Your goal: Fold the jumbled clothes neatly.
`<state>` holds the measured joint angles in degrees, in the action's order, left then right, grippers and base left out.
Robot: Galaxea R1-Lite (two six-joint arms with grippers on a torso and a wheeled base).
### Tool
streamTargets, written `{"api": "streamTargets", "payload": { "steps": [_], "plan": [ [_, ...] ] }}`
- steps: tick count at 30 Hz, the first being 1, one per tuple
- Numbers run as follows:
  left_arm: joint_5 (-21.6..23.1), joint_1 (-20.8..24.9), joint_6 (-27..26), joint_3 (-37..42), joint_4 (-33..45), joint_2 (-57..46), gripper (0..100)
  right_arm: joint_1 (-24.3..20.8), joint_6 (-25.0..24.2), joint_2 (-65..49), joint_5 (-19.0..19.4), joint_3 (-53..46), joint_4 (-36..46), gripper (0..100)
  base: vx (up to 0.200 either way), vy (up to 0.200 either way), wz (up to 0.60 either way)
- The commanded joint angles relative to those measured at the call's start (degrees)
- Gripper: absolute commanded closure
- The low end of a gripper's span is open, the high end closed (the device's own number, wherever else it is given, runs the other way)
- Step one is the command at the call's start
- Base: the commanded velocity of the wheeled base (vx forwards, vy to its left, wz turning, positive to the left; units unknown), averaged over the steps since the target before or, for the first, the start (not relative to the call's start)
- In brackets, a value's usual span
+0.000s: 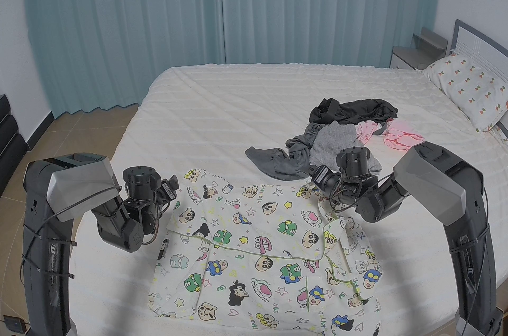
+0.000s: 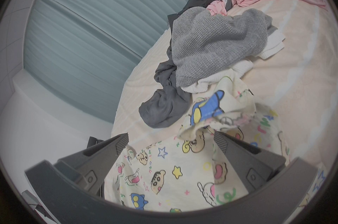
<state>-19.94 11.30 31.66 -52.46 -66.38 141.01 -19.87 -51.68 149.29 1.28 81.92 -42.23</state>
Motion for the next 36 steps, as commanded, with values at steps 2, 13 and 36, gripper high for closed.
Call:
{"api": "streamTargets", "payload": {
  "steps": [2,13,36],
  "plan": [
    [-0.36,0.21,0.16,1.83,-0.33,-0.65,0,0.36,-2.11,6.02,-2.33,11.77,0.48,0,0.000,0.000,0.00],
    [-0.53,-0.14,-0.11,5.17,-4.37,-1.44,0,4.67,-2.64,5.93,-8.75,21.26,-0.84,0,0.000,0.000,0.00],
    [10.72,1.44,14.22,29.25,-14.48,-14.36,0,12.22,10.28,-19.12,6.01,-45.18,-21.23,0,0.000,0.000,0.00]
  ]
}}
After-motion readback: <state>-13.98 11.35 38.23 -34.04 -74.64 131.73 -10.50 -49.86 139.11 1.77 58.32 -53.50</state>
